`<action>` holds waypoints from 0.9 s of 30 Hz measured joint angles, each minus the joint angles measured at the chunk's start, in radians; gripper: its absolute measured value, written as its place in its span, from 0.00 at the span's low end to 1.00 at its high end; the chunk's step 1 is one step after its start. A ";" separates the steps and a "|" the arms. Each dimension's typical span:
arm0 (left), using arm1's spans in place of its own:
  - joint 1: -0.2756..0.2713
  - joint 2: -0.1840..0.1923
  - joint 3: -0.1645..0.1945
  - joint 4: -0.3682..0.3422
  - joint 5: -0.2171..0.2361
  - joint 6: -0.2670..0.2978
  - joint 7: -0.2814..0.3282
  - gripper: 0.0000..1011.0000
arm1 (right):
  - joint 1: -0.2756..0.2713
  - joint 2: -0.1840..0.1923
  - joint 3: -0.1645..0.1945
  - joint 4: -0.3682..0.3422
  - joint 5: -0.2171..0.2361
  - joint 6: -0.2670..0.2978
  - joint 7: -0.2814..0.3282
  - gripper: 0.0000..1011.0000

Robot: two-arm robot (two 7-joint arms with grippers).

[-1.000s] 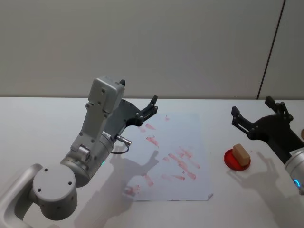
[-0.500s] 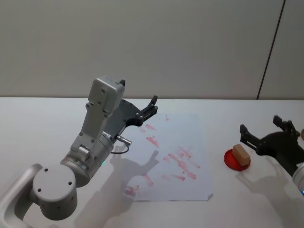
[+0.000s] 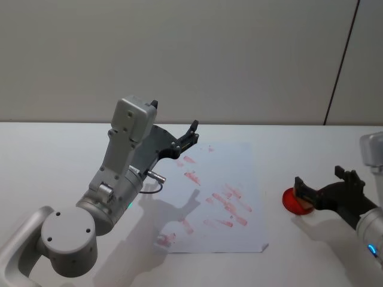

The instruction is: Use the one hand to pick up the stamp and affix it onto the A4 paper.

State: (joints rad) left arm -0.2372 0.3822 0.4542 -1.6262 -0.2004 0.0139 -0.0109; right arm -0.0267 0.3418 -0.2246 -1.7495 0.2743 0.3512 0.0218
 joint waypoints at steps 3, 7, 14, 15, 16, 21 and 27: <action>0.000 0.000 0.000 0.000 0.000 0.000 0.000 0.99 | 0.017 -0.013 -0.007 0.026 -0.016 0.025 0.007 0.99; 0.000 0.000 0.000 0.000 0.000 0.000 0.000 0.99 | 0.031 -0.024 -0.013 0.050 -0.031 0.043 0.012 0.99; 0.000 0.000 0.000 0.000 0.000 0.000 0.000 0.99 | 0.052 -0.043 -0.022 0.091 -0.054 0.063 0.018 0.99; 0.000 0.000 0.000 0.000 0.000 0.000 0.000 0.99 | 0.055 -0.045 -0.023 0.097 -0.056 0.065 0.019 0.99; 0.000 0.000 0.000 0.000 0.000 0.000 0.000 0.99 | 0.059 -0.048 -0.025 0.104 -0.061 0.067 0.021 0.99; 0.000 0.000 0.000 0.000 0.000 0.000 0.000 0.99 | 0.070 -0.059 -0.030 0.129 -0.074 0.070 0.026 0.99; 0.000 0.000 0.000 0.000 0.000 0.000 0.000 0.99 | 0.078 -0.065 -0.033 0.145 -0.082 0.073 0.030 0.99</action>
State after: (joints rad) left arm -0.2372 0.3821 0.4542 -1.6262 -0.2004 0.0139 -0.0109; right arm 0.0510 0.2765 -0.2574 -1.6048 0.1919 0.4238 0.0515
